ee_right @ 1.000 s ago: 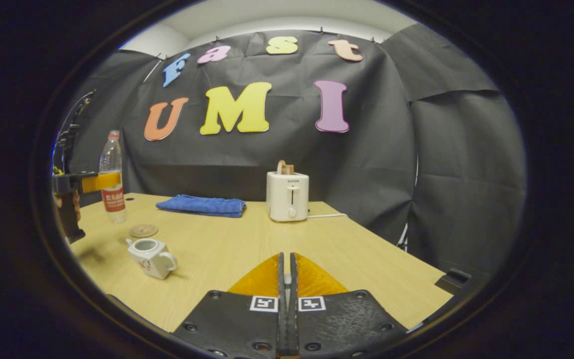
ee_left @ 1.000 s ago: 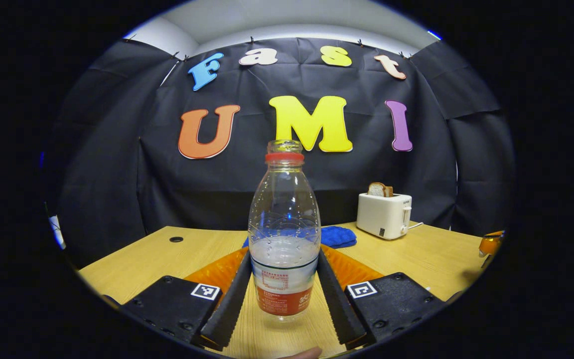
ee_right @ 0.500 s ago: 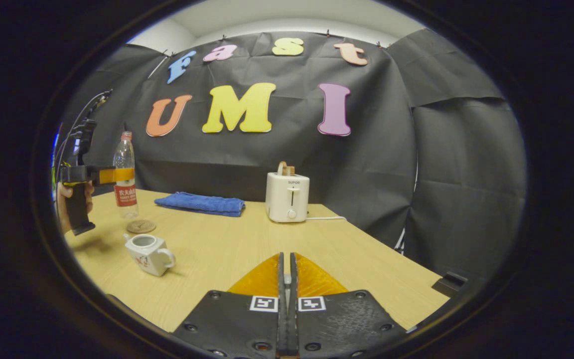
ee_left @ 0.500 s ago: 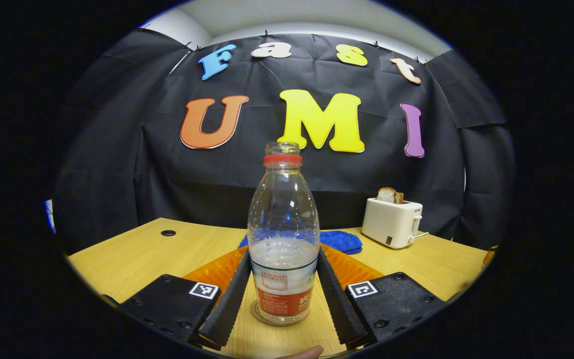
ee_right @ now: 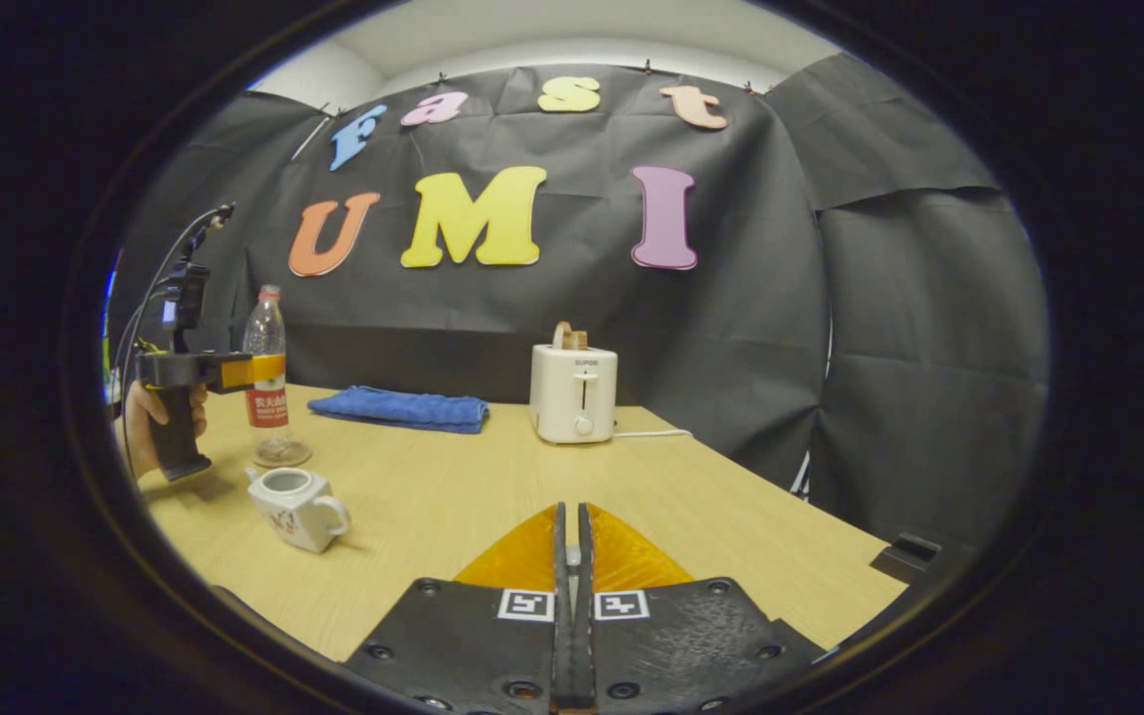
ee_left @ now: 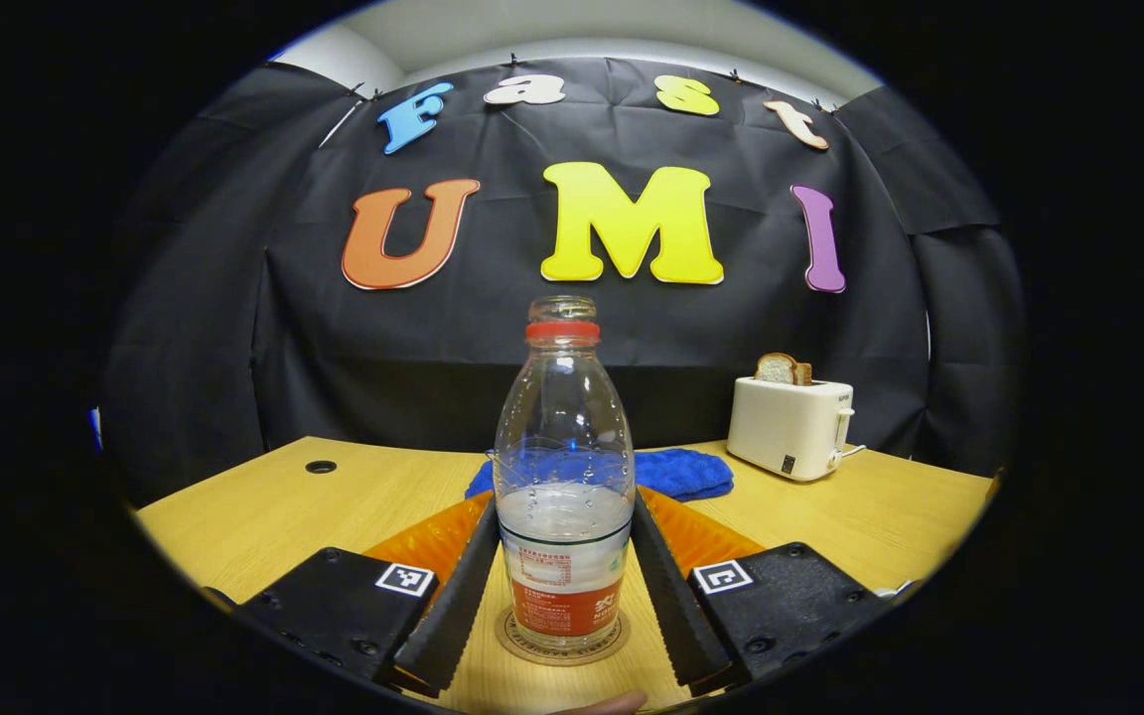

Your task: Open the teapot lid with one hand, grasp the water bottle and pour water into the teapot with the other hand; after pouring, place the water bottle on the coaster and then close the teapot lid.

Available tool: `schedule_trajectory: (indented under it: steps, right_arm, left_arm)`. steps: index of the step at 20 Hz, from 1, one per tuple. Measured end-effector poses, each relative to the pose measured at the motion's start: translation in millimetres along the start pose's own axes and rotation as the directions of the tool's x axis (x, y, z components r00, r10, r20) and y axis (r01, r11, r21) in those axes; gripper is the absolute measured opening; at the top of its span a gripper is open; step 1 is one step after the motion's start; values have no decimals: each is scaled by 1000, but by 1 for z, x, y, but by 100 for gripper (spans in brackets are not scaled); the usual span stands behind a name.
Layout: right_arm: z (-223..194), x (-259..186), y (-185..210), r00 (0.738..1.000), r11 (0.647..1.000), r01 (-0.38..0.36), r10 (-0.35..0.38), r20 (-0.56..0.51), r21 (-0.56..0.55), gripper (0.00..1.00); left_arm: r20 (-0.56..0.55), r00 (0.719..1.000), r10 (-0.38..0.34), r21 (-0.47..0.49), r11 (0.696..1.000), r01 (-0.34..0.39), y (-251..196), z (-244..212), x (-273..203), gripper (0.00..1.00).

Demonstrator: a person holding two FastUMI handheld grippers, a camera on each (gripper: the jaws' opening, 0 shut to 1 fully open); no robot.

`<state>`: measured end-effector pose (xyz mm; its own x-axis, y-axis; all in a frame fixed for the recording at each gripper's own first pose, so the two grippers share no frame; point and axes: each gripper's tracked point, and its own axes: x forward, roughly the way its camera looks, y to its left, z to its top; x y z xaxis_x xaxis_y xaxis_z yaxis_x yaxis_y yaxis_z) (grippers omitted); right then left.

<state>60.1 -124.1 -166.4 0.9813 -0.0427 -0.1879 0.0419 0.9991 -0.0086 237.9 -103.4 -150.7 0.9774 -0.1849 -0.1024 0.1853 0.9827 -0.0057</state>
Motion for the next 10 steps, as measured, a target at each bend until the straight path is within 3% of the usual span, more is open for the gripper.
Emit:
schedule_trajectory:
  steps: [10]
  right_arm:
    - [-4,2,3,1000,1000,-12,13,-12,23,0]
  left_arm:
    - [5,1000,3,41,999,-3,-1,-6,4,82]
